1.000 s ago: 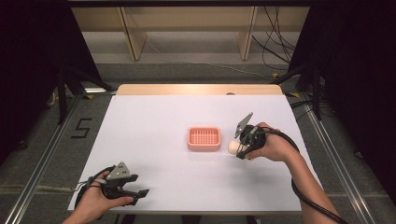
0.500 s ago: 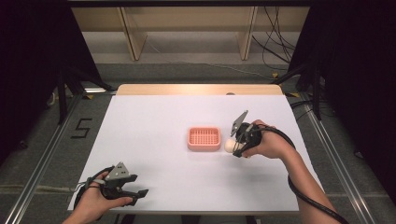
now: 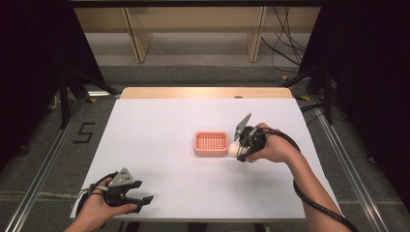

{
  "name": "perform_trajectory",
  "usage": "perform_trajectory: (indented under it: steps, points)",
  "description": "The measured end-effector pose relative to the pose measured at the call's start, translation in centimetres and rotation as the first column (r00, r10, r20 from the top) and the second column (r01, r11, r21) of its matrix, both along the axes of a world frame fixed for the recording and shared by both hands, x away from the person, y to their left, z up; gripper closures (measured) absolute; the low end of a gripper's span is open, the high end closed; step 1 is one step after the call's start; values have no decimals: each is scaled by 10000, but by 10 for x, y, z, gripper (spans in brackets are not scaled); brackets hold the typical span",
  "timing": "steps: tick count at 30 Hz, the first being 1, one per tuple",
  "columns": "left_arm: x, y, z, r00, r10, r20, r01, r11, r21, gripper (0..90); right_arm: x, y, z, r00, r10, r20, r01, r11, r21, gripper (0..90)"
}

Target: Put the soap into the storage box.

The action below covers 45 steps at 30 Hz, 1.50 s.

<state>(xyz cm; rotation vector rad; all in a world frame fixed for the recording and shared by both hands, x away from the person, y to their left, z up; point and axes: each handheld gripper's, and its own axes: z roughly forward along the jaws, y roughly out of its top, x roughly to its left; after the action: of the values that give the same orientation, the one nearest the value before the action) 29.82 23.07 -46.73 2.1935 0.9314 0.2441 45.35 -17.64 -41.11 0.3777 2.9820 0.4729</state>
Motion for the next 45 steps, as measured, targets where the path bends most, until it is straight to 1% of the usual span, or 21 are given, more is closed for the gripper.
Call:
perform_trajectory:
  steps: [1,2,4,5,8,10,15,17,18,19,21,22,23,24,26,28,29,39,40,41,45]
  points:
    - [0,0,0,10000,-48,61,47,10000,50,294,-2,1,1,9993,-370,-64,370,9993,-99,506]
    - [0,0,0,9999,-40,105,41,10000,-31,294,1,2,0,9998,177,8,-177,9998,60,506]
    - [0,0,0,9999,-58,124,58,10000,32,294,-1,3,1,9995,-306,-84,305,9995,-72,506]
    - [1,1,1,9999,-103,138,100,9997,204,294,1,4,0,9999,105,28,-105,9999,40,506]
    - [1,2,1,9998,-117,163,114,9998,175,294,2,6,0,9998,193,55,-193,9998,12,506]
    - [1,2,1,9998,-119,164,116,9998,175,294,0,8,1,9997,-219,-72,218,9997,-103,506]
    - [0,2,1,9998,-141,154,139,9998,119,294,4,13,1,9996,283,-56,-283,9996,-48,506]
    - [0,2,1,9998,-159,146,157,9998,114,294,2,14,2,9999,-65,-111,63,9998,-178,506]
    - [0,1,1,9999,-56,140,57,10000,-68,294,4,15,1,9997,235,-57,-236,9997,-35,506]
    - [0,2,1,9998,-94,147,91,9998,170,294,6,16,1,9989,474,-60,-474,9989,-52,506]
    - [0,1,0,9998,102,186,-104,9999,104,294,3,18,2,9999,-56,-90,54,9998,-178,506]
    - [0,1,1,9999,24,153,-26,9999,129,294,6,19,1,9993,378,-49,-379,9992,-89,506]
    - [0,2,1,9999,-15,116,14,10000,74,294,6,19,1,9992,403,-75,-404,9992,-82,506]
    - [-1,2,1,9999,-13,153,12,10000,75,294,4,20,1,9999,57,-118,-59,9998,-167,506]
    - [0,2,2,9998,-66,205,64,9999,106,294,7,21,1,9991,420,-27,-420,9991,-97,506]
    - [0,2,2,9997,-79,215,76,9999,128,294,7,22,1,9992,386,-76,-387,9992,-75,506]
    - [-1,1,2,9998,-81,180,81,10000,-1,294,5,23,1,9999,41,-103,-43,9998,-209,506]
    - [0,2,2,9996,-41,264,39,10000,76,295,10,29,-1,9992,397,-17,-398,9991,-147,506]
    - [0,2,2,9996,-41,267,39,10000,71,295,9,30,0,9997,230,-116,-232,9995,-202,506]
    - [0,2,2,9996,-42,268,40,10000,66,296,11,31,-1,9986,521,132,-519,9985,-159,506]
    - [0,3,3,9996,-44,277,42,10000,57,295,10,34,0,9998,217,39,-216,9995,-244,506]
